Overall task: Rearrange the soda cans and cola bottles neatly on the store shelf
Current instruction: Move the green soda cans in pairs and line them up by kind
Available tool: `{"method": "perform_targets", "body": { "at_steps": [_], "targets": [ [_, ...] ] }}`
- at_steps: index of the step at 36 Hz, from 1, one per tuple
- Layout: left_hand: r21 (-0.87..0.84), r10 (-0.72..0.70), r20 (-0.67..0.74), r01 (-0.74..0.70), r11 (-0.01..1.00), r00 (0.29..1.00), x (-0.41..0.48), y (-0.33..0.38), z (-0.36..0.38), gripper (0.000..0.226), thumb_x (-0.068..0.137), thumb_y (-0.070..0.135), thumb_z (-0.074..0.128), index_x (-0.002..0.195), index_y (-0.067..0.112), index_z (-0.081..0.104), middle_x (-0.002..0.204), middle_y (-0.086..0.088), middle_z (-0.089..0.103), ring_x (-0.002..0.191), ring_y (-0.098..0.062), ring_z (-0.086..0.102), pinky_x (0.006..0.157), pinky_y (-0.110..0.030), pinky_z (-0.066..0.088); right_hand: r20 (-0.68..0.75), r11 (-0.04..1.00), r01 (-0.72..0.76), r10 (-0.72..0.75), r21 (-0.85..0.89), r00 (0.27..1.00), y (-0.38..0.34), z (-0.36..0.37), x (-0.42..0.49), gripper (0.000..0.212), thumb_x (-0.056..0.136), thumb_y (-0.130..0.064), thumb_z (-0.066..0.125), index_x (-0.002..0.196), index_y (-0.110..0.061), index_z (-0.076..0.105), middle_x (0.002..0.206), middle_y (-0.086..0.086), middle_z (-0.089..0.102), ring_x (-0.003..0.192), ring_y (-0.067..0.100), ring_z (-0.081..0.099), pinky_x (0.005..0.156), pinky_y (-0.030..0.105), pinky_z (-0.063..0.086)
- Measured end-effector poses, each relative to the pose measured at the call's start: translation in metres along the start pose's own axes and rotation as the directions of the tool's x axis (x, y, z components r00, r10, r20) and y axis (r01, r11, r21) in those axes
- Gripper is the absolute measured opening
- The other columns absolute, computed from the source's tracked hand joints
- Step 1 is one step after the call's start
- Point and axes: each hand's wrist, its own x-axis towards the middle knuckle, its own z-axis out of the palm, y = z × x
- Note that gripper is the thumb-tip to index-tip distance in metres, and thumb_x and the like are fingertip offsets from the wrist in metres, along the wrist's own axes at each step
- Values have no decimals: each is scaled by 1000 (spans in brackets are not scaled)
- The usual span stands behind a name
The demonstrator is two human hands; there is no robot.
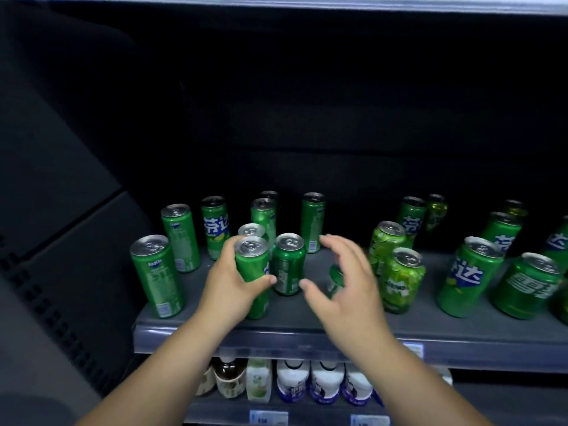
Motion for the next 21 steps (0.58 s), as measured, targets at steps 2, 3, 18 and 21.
{"method": "perform_targets", "body": {
  "at_steps": [2,3,18,21],
  "targets": [
    [1,3,13,-3,1000,1000,-1,-5,-9,73,64,27,90,116,43,42,103,27,59,92,4,57,74,-16,42,37,999,-33,31,39,999,-2,24,4,66,83,-26,77,134,-46,40,132,-32,37,124,-18,33,100,-3,21],
    [-1,4,14,-4,1000,1000,-1,-8,-14,73,65,27,90,118,42,42,104,26,59,93,7,56,75,-16,43,46,996,-62,59,58,997,-2,36,6,69,82,-25,78,137,-43,41,134,-29,38,125,-15,35,102,1,23],
    [33,26,-74,-23,999,997,0,-33,-43,100,68,31,88,146,33,27,140,5,50,126,-14,48,101,-25,36,-65,922,-363,374,135,925,13,106,36,82,92,-15,69,156,-22,19,163,4,24,149,19,25,109,20,21],
    [50,59,-79,-55,997,995,-3,-28,-48,108,69,32,87,151,32,19,150,3,39,134,-11,39,105,-22,28,-104,923,-364,378,128,920,12,104,35,75,90,-15,71,152,-23,30,156,3,35,142,18,35,105,19,25]
  ]
}}
